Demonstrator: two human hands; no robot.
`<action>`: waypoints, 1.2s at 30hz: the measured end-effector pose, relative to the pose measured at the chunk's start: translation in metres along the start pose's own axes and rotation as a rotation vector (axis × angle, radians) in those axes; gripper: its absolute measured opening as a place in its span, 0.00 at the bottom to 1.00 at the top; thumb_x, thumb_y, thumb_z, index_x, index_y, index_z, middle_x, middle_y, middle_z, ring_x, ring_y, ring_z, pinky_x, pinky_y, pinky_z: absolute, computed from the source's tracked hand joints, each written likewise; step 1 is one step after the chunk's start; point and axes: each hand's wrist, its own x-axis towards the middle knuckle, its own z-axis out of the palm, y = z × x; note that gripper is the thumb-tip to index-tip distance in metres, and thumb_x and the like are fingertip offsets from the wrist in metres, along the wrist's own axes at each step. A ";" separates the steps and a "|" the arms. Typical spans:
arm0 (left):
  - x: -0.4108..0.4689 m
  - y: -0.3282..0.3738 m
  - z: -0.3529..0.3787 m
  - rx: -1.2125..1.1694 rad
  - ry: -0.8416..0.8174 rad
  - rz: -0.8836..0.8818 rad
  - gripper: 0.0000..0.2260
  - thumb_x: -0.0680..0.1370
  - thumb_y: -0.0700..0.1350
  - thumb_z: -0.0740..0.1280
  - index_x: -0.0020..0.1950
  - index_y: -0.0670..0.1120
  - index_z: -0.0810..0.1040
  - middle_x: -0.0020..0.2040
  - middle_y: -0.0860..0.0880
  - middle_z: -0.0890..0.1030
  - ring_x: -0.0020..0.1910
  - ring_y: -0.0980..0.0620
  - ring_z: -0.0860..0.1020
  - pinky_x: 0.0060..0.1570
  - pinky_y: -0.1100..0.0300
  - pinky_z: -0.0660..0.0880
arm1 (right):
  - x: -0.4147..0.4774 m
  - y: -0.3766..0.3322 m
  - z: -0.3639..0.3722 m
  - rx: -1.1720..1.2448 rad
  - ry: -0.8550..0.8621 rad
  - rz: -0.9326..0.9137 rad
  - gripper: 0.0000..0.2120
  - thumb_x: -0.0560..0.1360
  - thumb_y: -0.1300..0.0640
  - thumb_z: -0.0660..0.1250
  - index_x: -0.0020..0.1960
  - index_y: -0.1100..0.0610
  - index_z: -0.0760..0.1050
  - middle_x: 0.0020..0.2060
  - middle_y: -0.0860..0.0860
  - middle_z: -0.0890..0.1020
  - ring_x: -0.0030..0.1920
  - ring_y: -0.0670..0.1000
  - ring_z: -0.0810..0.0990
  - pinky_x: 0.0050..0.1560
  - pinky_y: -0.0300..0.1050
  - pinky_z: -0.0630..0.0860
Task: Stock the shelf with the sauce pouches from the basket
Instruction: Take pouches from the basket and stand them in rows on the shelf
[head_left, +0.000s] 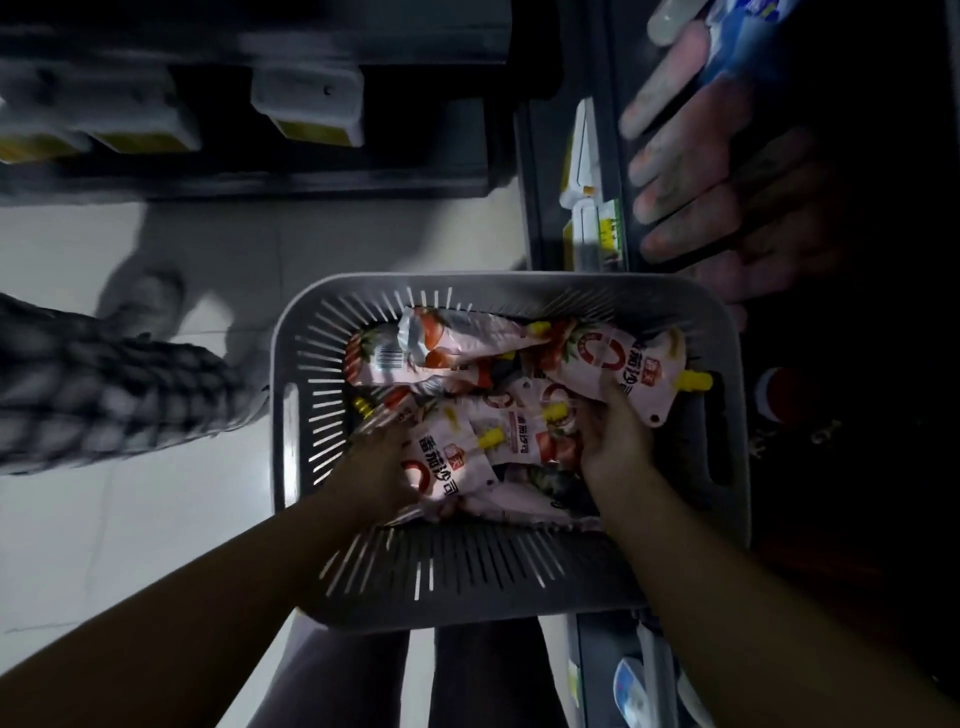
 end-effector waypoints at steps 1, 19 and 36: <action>0.004 -0.001 0.002 0.014 -0.005 -0.025 0.39 0.62 0.47 0.79 0.69 0.39 0.67 0.66 0.41 0.74 0.65 0.44 0.72 0.64 0.54 0.70 | 0.004 -0.001 0.004 0.095 -0.002 0.020 0.20 0.73 0.52 0.70 0.63 0.59 0.75 0.55 0.56 0.81 0.51 0.54 0.81 0.36 0.44 0.82; 0.020 0.006 -0.009 0.335 -0.001 -0.205 0.12 0.72 0.49 0.70 0.52 0.47 0.81 0.52 0.45 0.83 0.53 0.46 0.80 0.45 0.59 0.70 | 0.011 0.006 0.022 0.186 0.115 0.035 0.25 0.67 0.44 0.74 0.57 0.58 0.75 0.55 0.58 0.81 0.50 0.58 0.82 0.48 0.59 0.80; -0.098 0.070 -0.096 0.207 0.107 -0.111 0.13 0.71 0.49 0.72 0.46 0.39 0.81 0.49 0.39 0.82 0.48 0.43 0.79 0.45 0.56 0.73 | -0.110 -0.044 -0.036 -0.050 -0.319 0.217 0.16 0.72 0.50 0.69 0.54 0.60 0.78 0.41 0.57 0.86 0.38 0.54 0.85 0.36 0.47 0.82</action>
